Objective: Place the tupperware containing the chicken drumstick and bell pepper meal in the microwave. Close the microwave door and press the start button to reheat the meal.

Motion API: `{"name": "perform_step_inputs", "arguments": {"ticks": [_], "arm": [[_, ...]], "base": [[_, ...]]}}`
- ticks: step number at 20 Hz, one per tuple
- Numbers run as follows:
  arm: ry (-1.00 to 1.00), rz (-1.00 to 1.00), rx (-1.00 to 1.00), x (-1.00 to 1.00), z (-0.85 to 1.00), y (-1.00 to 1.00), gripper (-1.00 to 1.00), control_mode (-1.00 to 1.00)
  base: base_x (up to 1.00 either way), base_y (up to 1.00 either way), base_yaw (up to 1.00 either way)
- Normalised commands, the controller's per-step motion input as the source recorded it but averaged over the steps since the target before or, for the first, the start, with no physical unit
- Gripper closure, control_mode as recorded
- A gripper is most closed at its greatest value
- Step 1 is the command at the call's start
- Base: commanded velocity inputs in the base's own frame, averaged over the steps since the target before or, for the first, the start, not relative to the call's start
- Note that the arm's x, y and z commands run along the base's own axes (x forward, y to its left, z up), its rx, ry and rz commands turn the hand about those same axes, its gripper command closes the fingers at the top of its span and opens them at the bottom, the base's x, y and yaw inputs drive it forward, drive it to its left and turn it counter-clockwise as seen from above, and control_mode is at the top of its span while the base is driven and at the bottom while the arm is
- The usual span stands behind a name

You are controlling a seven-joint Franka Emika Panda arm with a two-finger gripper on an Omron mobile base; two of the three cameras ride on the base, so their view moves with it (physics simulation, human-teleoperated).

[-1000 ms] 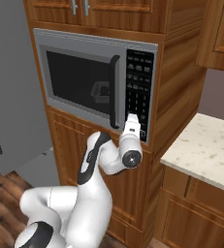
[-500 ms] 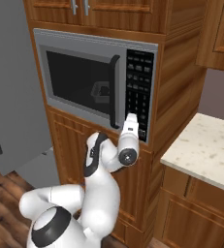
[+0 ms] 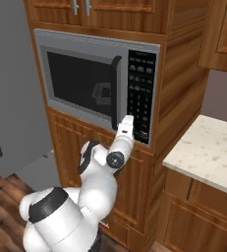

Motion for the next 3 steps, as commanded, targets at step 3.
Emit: {"name": "perform_step_inputs", "arguments": {"ticks": [3], "arm": [[0.00,-0.25,-0.04,0.44,0.00,-0.05,1.00,-1.00]], "base": [[0.00,0.00,0.00]]}}
